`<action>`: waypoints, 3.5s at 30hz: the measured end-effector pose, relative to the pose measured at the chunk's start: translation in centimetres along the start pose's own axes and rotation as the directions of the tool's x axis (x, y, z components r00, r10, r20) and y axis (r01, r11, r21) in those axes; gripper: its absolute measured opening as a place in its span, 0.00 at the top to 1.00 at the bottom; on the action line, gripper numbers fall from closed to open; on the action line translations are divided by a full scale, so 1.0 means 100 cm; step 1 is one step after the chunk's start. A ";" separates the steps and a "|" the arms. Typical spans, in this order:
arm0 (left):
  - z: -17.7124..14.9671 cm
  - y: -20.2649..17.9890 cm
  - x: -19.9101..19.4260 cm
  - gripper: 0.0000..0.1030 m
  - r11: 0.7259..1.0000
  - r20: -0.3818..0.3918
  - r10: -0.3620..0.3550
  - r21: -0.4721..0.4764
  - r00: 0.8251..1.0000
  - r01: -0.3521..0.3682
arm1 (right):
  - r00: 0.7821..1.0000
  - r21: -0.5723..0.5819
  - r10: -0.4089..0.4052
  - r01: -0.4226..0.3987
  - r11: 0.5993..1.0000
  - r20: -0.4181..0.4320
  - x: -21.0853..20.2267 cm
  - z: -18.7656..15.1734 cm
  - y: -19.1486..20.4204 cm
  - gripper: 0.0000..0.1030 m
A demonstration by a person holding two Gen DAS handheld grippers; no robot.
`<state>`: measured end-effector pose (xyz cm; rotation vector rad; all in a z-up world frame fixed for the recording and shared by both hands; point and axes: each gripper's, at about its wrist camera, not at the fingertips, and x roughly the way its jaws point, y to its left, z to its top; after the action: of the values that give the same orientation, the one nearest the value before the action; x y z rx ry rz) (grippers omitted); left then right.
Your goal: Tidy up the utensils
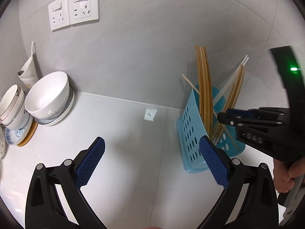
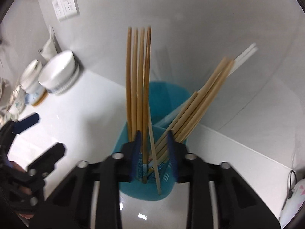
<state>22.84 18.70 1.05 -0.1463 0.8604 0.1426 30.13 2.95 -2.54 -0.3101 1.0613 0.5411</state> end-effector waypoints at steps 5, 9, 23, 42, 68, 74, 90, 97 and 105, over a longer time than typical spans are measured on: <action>0.000 0.003 0.000 0.06 1.000 -0.007 0.003 -0.012 1.000 -0.003 | 0.996 0.009 0.030 -0.030 1.000 -0.079 0.010 0.007 -0.003 0.87; -0.001 0.006 0.001 0.06 1.000 -0.016 0.003 -0.019 1.000 -0.004 | 0.989 -0.009 0.045 -0.047 0.999 -0.139 0.016 0.011 0.001 0.88; 0.001 0.003 -0.001 0.06 1.000 -0.021 0.001 -0.010 1.000 -0.001 | 0.995 0.103 0.058 -0.049 0.993 -0.080 -0.005 0.008 -0.011 0.97; -0.003 0.008 0.009 0.06 0.999 -0.068 0.037 0.011 0.997 -0.037 | 0.903 0.273 -0.011 -0.118 0.955 0.430 -0.014 -0.055 -0.023 0.97; -0.006 -0.002 -0.008 0.06 0.999 0.044 -0.021 0.042 0.999 0.019 | 0.910 0.228 -0.104 0.011 0.974 0.402 -0.087 -0.082 -0.033 0.13; -0.020 -0.012 -0.017 0.06 0.998 0.052 -0.035 0.063 0.998 0.032 | 0.933 0.234 -0.104 0.021 0.972 0.346 -0.101 -0.110 -0.038 0.07; -0.056 -0.031 -0.049 0.06 0.996 -0.011 -0.029 0.080 1.000 0.029 | 0.956 0.242 -0.117 0.050 0.969 0.270 -0.123 -0.153 -0.039 0.07; -0.064 -0.035 -0.063 0.06 0.996 -0.016 -0.033 0.081 0.999 0.034 | 0.959 0.244 -0.122 0.058 0.968 0.256 -0.135 -0.163 -0.037 0.07; -0.065 -0.037 -0.067 0.06 0.996 -0.004 -0.032 0.088 0.999 0.032 | 0.963 0.251 -0.114 0.051 0.967 0.245 -0.136 -0.168 -0.034 0.07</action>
<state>14.39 13.47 2.27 -0.0777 0.8652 0.0743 14.54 -11.78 1.68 -0.0650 0.8463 0.3592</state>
